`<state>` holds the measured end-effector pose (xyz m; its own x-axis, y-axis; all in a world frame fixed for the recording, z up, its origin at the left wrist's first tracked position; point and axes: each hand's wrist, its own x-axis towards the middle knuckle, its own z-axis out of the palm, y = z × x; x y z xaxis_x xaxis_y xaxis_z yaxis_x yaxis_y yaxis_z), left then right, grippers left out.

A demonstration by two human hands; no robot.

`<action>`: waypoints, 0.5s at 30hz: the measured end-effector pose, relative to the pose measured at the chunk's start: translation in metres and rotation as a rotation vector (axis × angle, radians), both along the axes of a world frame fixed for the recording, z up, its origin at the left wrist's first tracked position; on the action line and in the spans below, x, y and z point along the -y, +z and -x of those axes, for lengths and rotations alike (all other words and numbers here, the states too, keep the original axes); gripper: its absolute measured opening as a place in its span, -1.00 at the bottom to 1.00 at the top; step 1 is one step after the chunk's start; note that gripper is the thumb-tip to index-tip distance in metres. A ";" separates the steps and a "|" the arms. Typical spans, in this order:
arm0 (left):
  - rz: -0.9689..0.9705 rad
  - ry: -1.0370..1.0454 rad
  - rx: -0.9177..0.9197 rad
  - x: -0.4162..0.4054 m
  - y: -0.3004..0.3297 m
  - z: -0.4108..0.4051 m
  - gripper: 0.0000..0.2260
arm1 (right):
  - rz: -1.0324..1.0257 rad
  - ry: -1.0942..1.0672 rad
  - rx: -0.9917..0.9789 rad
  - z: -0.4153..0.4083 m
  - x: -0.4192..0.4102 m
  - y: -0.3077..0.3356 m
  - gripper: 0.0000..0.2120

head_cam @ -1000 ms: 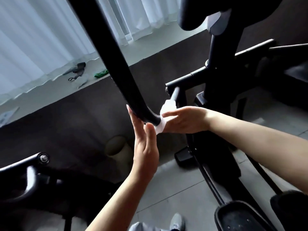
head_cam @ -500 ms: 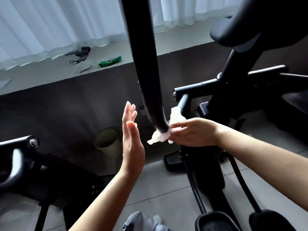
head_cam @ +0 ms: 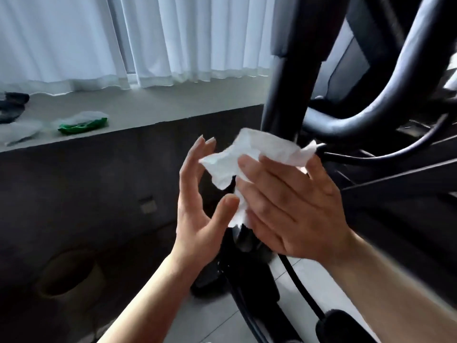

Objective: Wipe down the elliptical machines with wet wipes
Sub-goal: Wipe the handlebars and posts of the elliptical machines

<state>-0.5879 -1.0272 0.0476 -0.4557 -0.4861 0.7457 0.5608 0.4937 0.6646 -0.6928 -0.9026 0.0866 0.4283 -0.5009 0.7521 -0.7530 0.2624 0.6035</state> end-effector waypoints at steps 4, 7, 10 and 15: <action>0.002 -0.047 0.110 0.026 -0.013 0.001 -0.44 | -0.093 -0.156 0.029 -0.015 -0.009 -0.036 -0.60; -0.011 -0.119 0.126 0.025 -0.014 0.003 -0.41 | -0.124 -0.194 0.056 -0.018 -0.013 -0.041 -0.55; 0.010 -0.134 0.072 0.019 -0.003 0.006 -0.56 | -0.070 -0.146 0.097 -0.017 -0.008 -0.019 -0.59; -0.113 -0.185 -0.011 0.007 0.044 0.013 -0.63 | 0.025 -0.050 0.175 -0.010 0.010 0.042 -0.57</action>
